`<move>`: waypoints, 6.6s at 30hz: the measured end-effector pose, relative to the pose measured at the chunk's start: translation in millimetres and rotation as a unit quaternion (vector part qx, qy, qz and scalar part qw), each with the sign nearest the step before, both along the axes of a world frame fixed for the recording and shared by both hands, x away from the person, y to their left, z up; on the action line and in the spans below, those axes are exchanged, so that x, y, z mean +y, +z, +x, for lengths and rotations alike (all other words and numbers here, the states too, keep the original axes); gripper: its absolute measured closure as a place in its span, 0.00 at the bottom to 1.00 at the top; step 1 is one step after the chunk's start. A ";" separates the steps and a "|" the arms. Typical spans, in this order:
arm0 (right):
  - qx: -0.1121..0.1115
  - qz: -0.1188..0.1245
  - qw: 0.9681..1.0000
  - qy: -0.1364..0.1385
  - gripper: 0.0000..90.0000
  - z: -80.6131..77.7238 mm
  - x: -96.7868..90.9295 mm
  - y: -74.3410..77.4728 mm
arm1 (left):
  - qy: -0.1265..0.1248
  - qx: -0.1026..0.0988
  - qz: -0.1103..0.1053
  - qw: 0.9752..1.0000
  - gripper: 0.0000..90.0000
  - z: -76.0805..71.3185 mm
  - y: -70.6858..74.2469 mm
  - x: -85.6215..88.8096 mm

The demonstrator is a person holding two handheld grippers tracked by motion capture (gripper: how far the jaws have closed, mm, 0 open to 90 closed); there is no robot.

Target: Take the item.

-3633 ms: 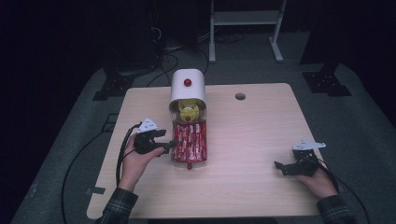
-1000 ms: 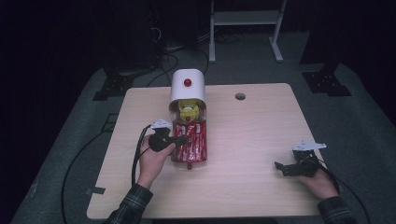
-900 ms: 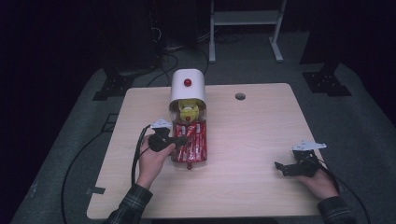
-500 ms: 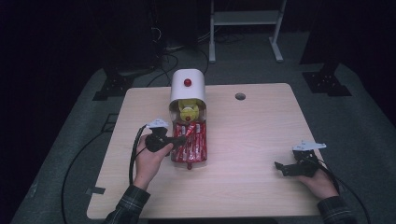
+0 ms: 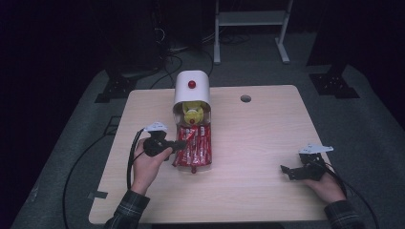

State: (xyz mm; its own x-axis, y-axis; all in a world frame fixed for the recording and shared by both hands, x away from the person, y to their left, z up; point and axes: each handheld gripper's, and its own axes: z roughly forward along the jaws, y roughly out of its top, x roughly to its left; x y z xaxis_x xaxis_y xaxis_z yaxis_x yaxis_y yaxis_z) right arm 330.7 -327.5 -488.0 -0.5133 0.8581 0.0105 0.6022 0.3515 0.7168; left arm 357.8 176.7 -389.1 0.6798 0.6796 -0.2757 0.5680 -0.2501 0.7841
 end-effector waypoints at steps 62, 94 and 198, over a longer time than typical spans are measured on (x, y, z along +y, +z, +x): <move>0.000 0.000 1.000 -0.001 0.03 0.0 0.1 0.0 | 0.095 0.027 0.010 0.995 0.97 7.1 -23.4 71.7; 0.000 0.000 1.000 0.000 0.03 0.0 0.1 0.0 | 0.120 0.084 0.052 0.988 0.97 39.0 -65.9 62.2; 0.000 0.001 1.000 0.000 0.03 -0.1 0.0 0.0 | 0.098 0.001 0.187 0.977 0.04 -39.6 -86.3 98.0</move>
State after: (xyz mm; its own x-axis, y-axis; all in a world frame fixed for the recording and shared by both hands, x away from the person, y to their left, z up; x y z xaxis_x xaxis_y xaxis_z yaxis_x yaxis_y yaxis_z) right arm 330.6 -327.5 -488.0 -0.5131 0.8582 0.0117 0.6025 0.3505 0.7170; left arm 318.2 274.7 -475.5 0.5265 0.8500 0.0158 0.6351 -0.4056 0.6574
